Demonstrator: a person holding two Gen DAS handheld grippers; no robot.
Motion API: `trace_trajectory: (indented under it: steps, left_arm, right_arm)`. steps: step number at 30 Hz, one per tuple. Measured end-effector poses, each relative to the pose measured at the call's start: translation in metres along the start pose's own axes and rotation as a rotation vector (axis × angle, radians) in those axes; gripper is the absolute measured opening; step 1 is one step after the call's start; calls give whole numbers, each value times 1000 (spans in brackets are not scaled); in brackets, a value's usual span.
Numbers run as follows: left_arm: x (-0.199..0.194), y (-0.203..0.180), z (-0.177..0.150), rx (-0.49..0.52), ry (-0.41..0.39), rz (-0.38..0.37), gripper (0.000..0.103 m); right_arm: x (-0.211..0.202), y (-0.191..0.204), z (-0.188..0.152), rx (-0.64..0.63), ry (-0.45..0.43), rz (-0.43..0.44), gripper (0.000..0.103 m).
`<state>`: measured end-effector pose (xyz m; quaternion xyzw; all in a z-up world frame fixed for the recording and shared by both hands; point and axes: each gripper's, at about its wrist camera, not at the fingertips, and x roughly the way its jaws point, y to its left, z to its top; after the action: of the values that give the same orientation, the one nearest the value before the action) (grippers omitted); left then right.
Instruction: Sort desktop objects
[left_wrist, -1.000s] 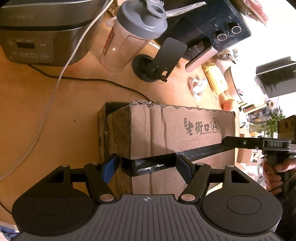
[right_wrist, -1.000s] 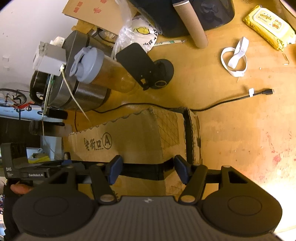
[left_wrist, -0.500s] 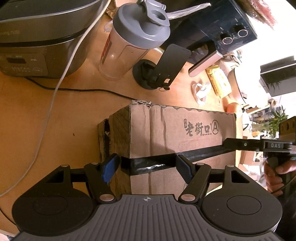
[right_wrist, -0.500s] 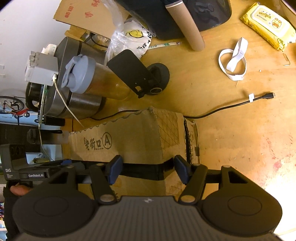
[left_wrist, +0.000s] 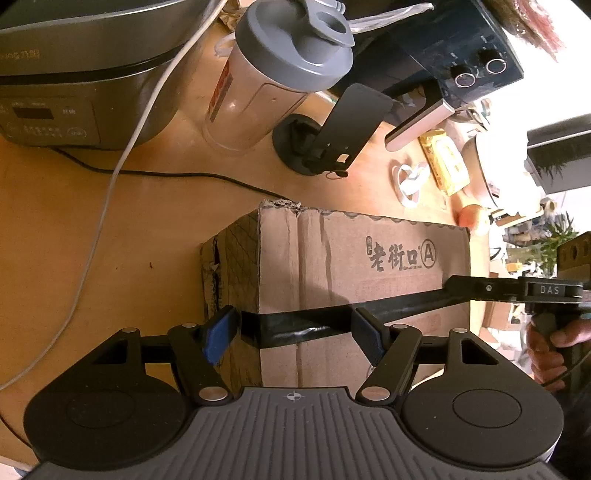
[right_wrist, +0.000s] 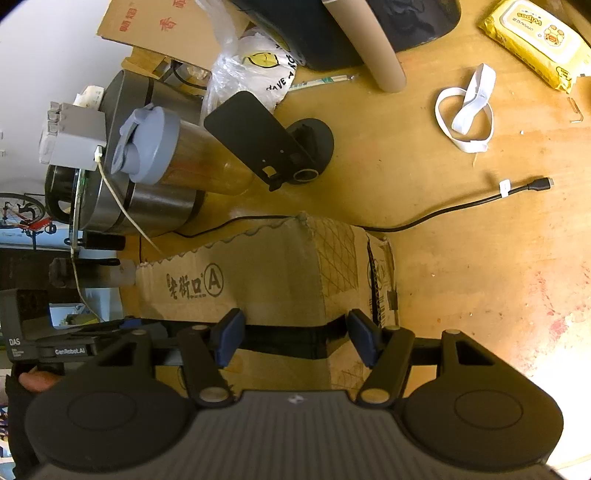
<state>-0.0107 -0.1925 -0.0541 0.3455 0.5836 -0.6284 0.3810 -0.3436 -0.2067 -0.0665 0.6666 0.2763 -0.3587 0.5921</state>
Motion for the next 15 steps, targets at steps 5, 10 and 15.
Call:
trace_trajectory:
  steps: [5,10,15]
  left_arm:
    - [0,0,0,-7,0,2,68]
    - [4,-1,0,-19,0,52,103]
    - [3,-6,-3,1,-5,90,103]
  right_arm:
    - [1,-1,1,-2,2,0,64]
    - [1,4,-1,-8,-5,19,100]
    - [1,10,-3,-38,-15,0,103]
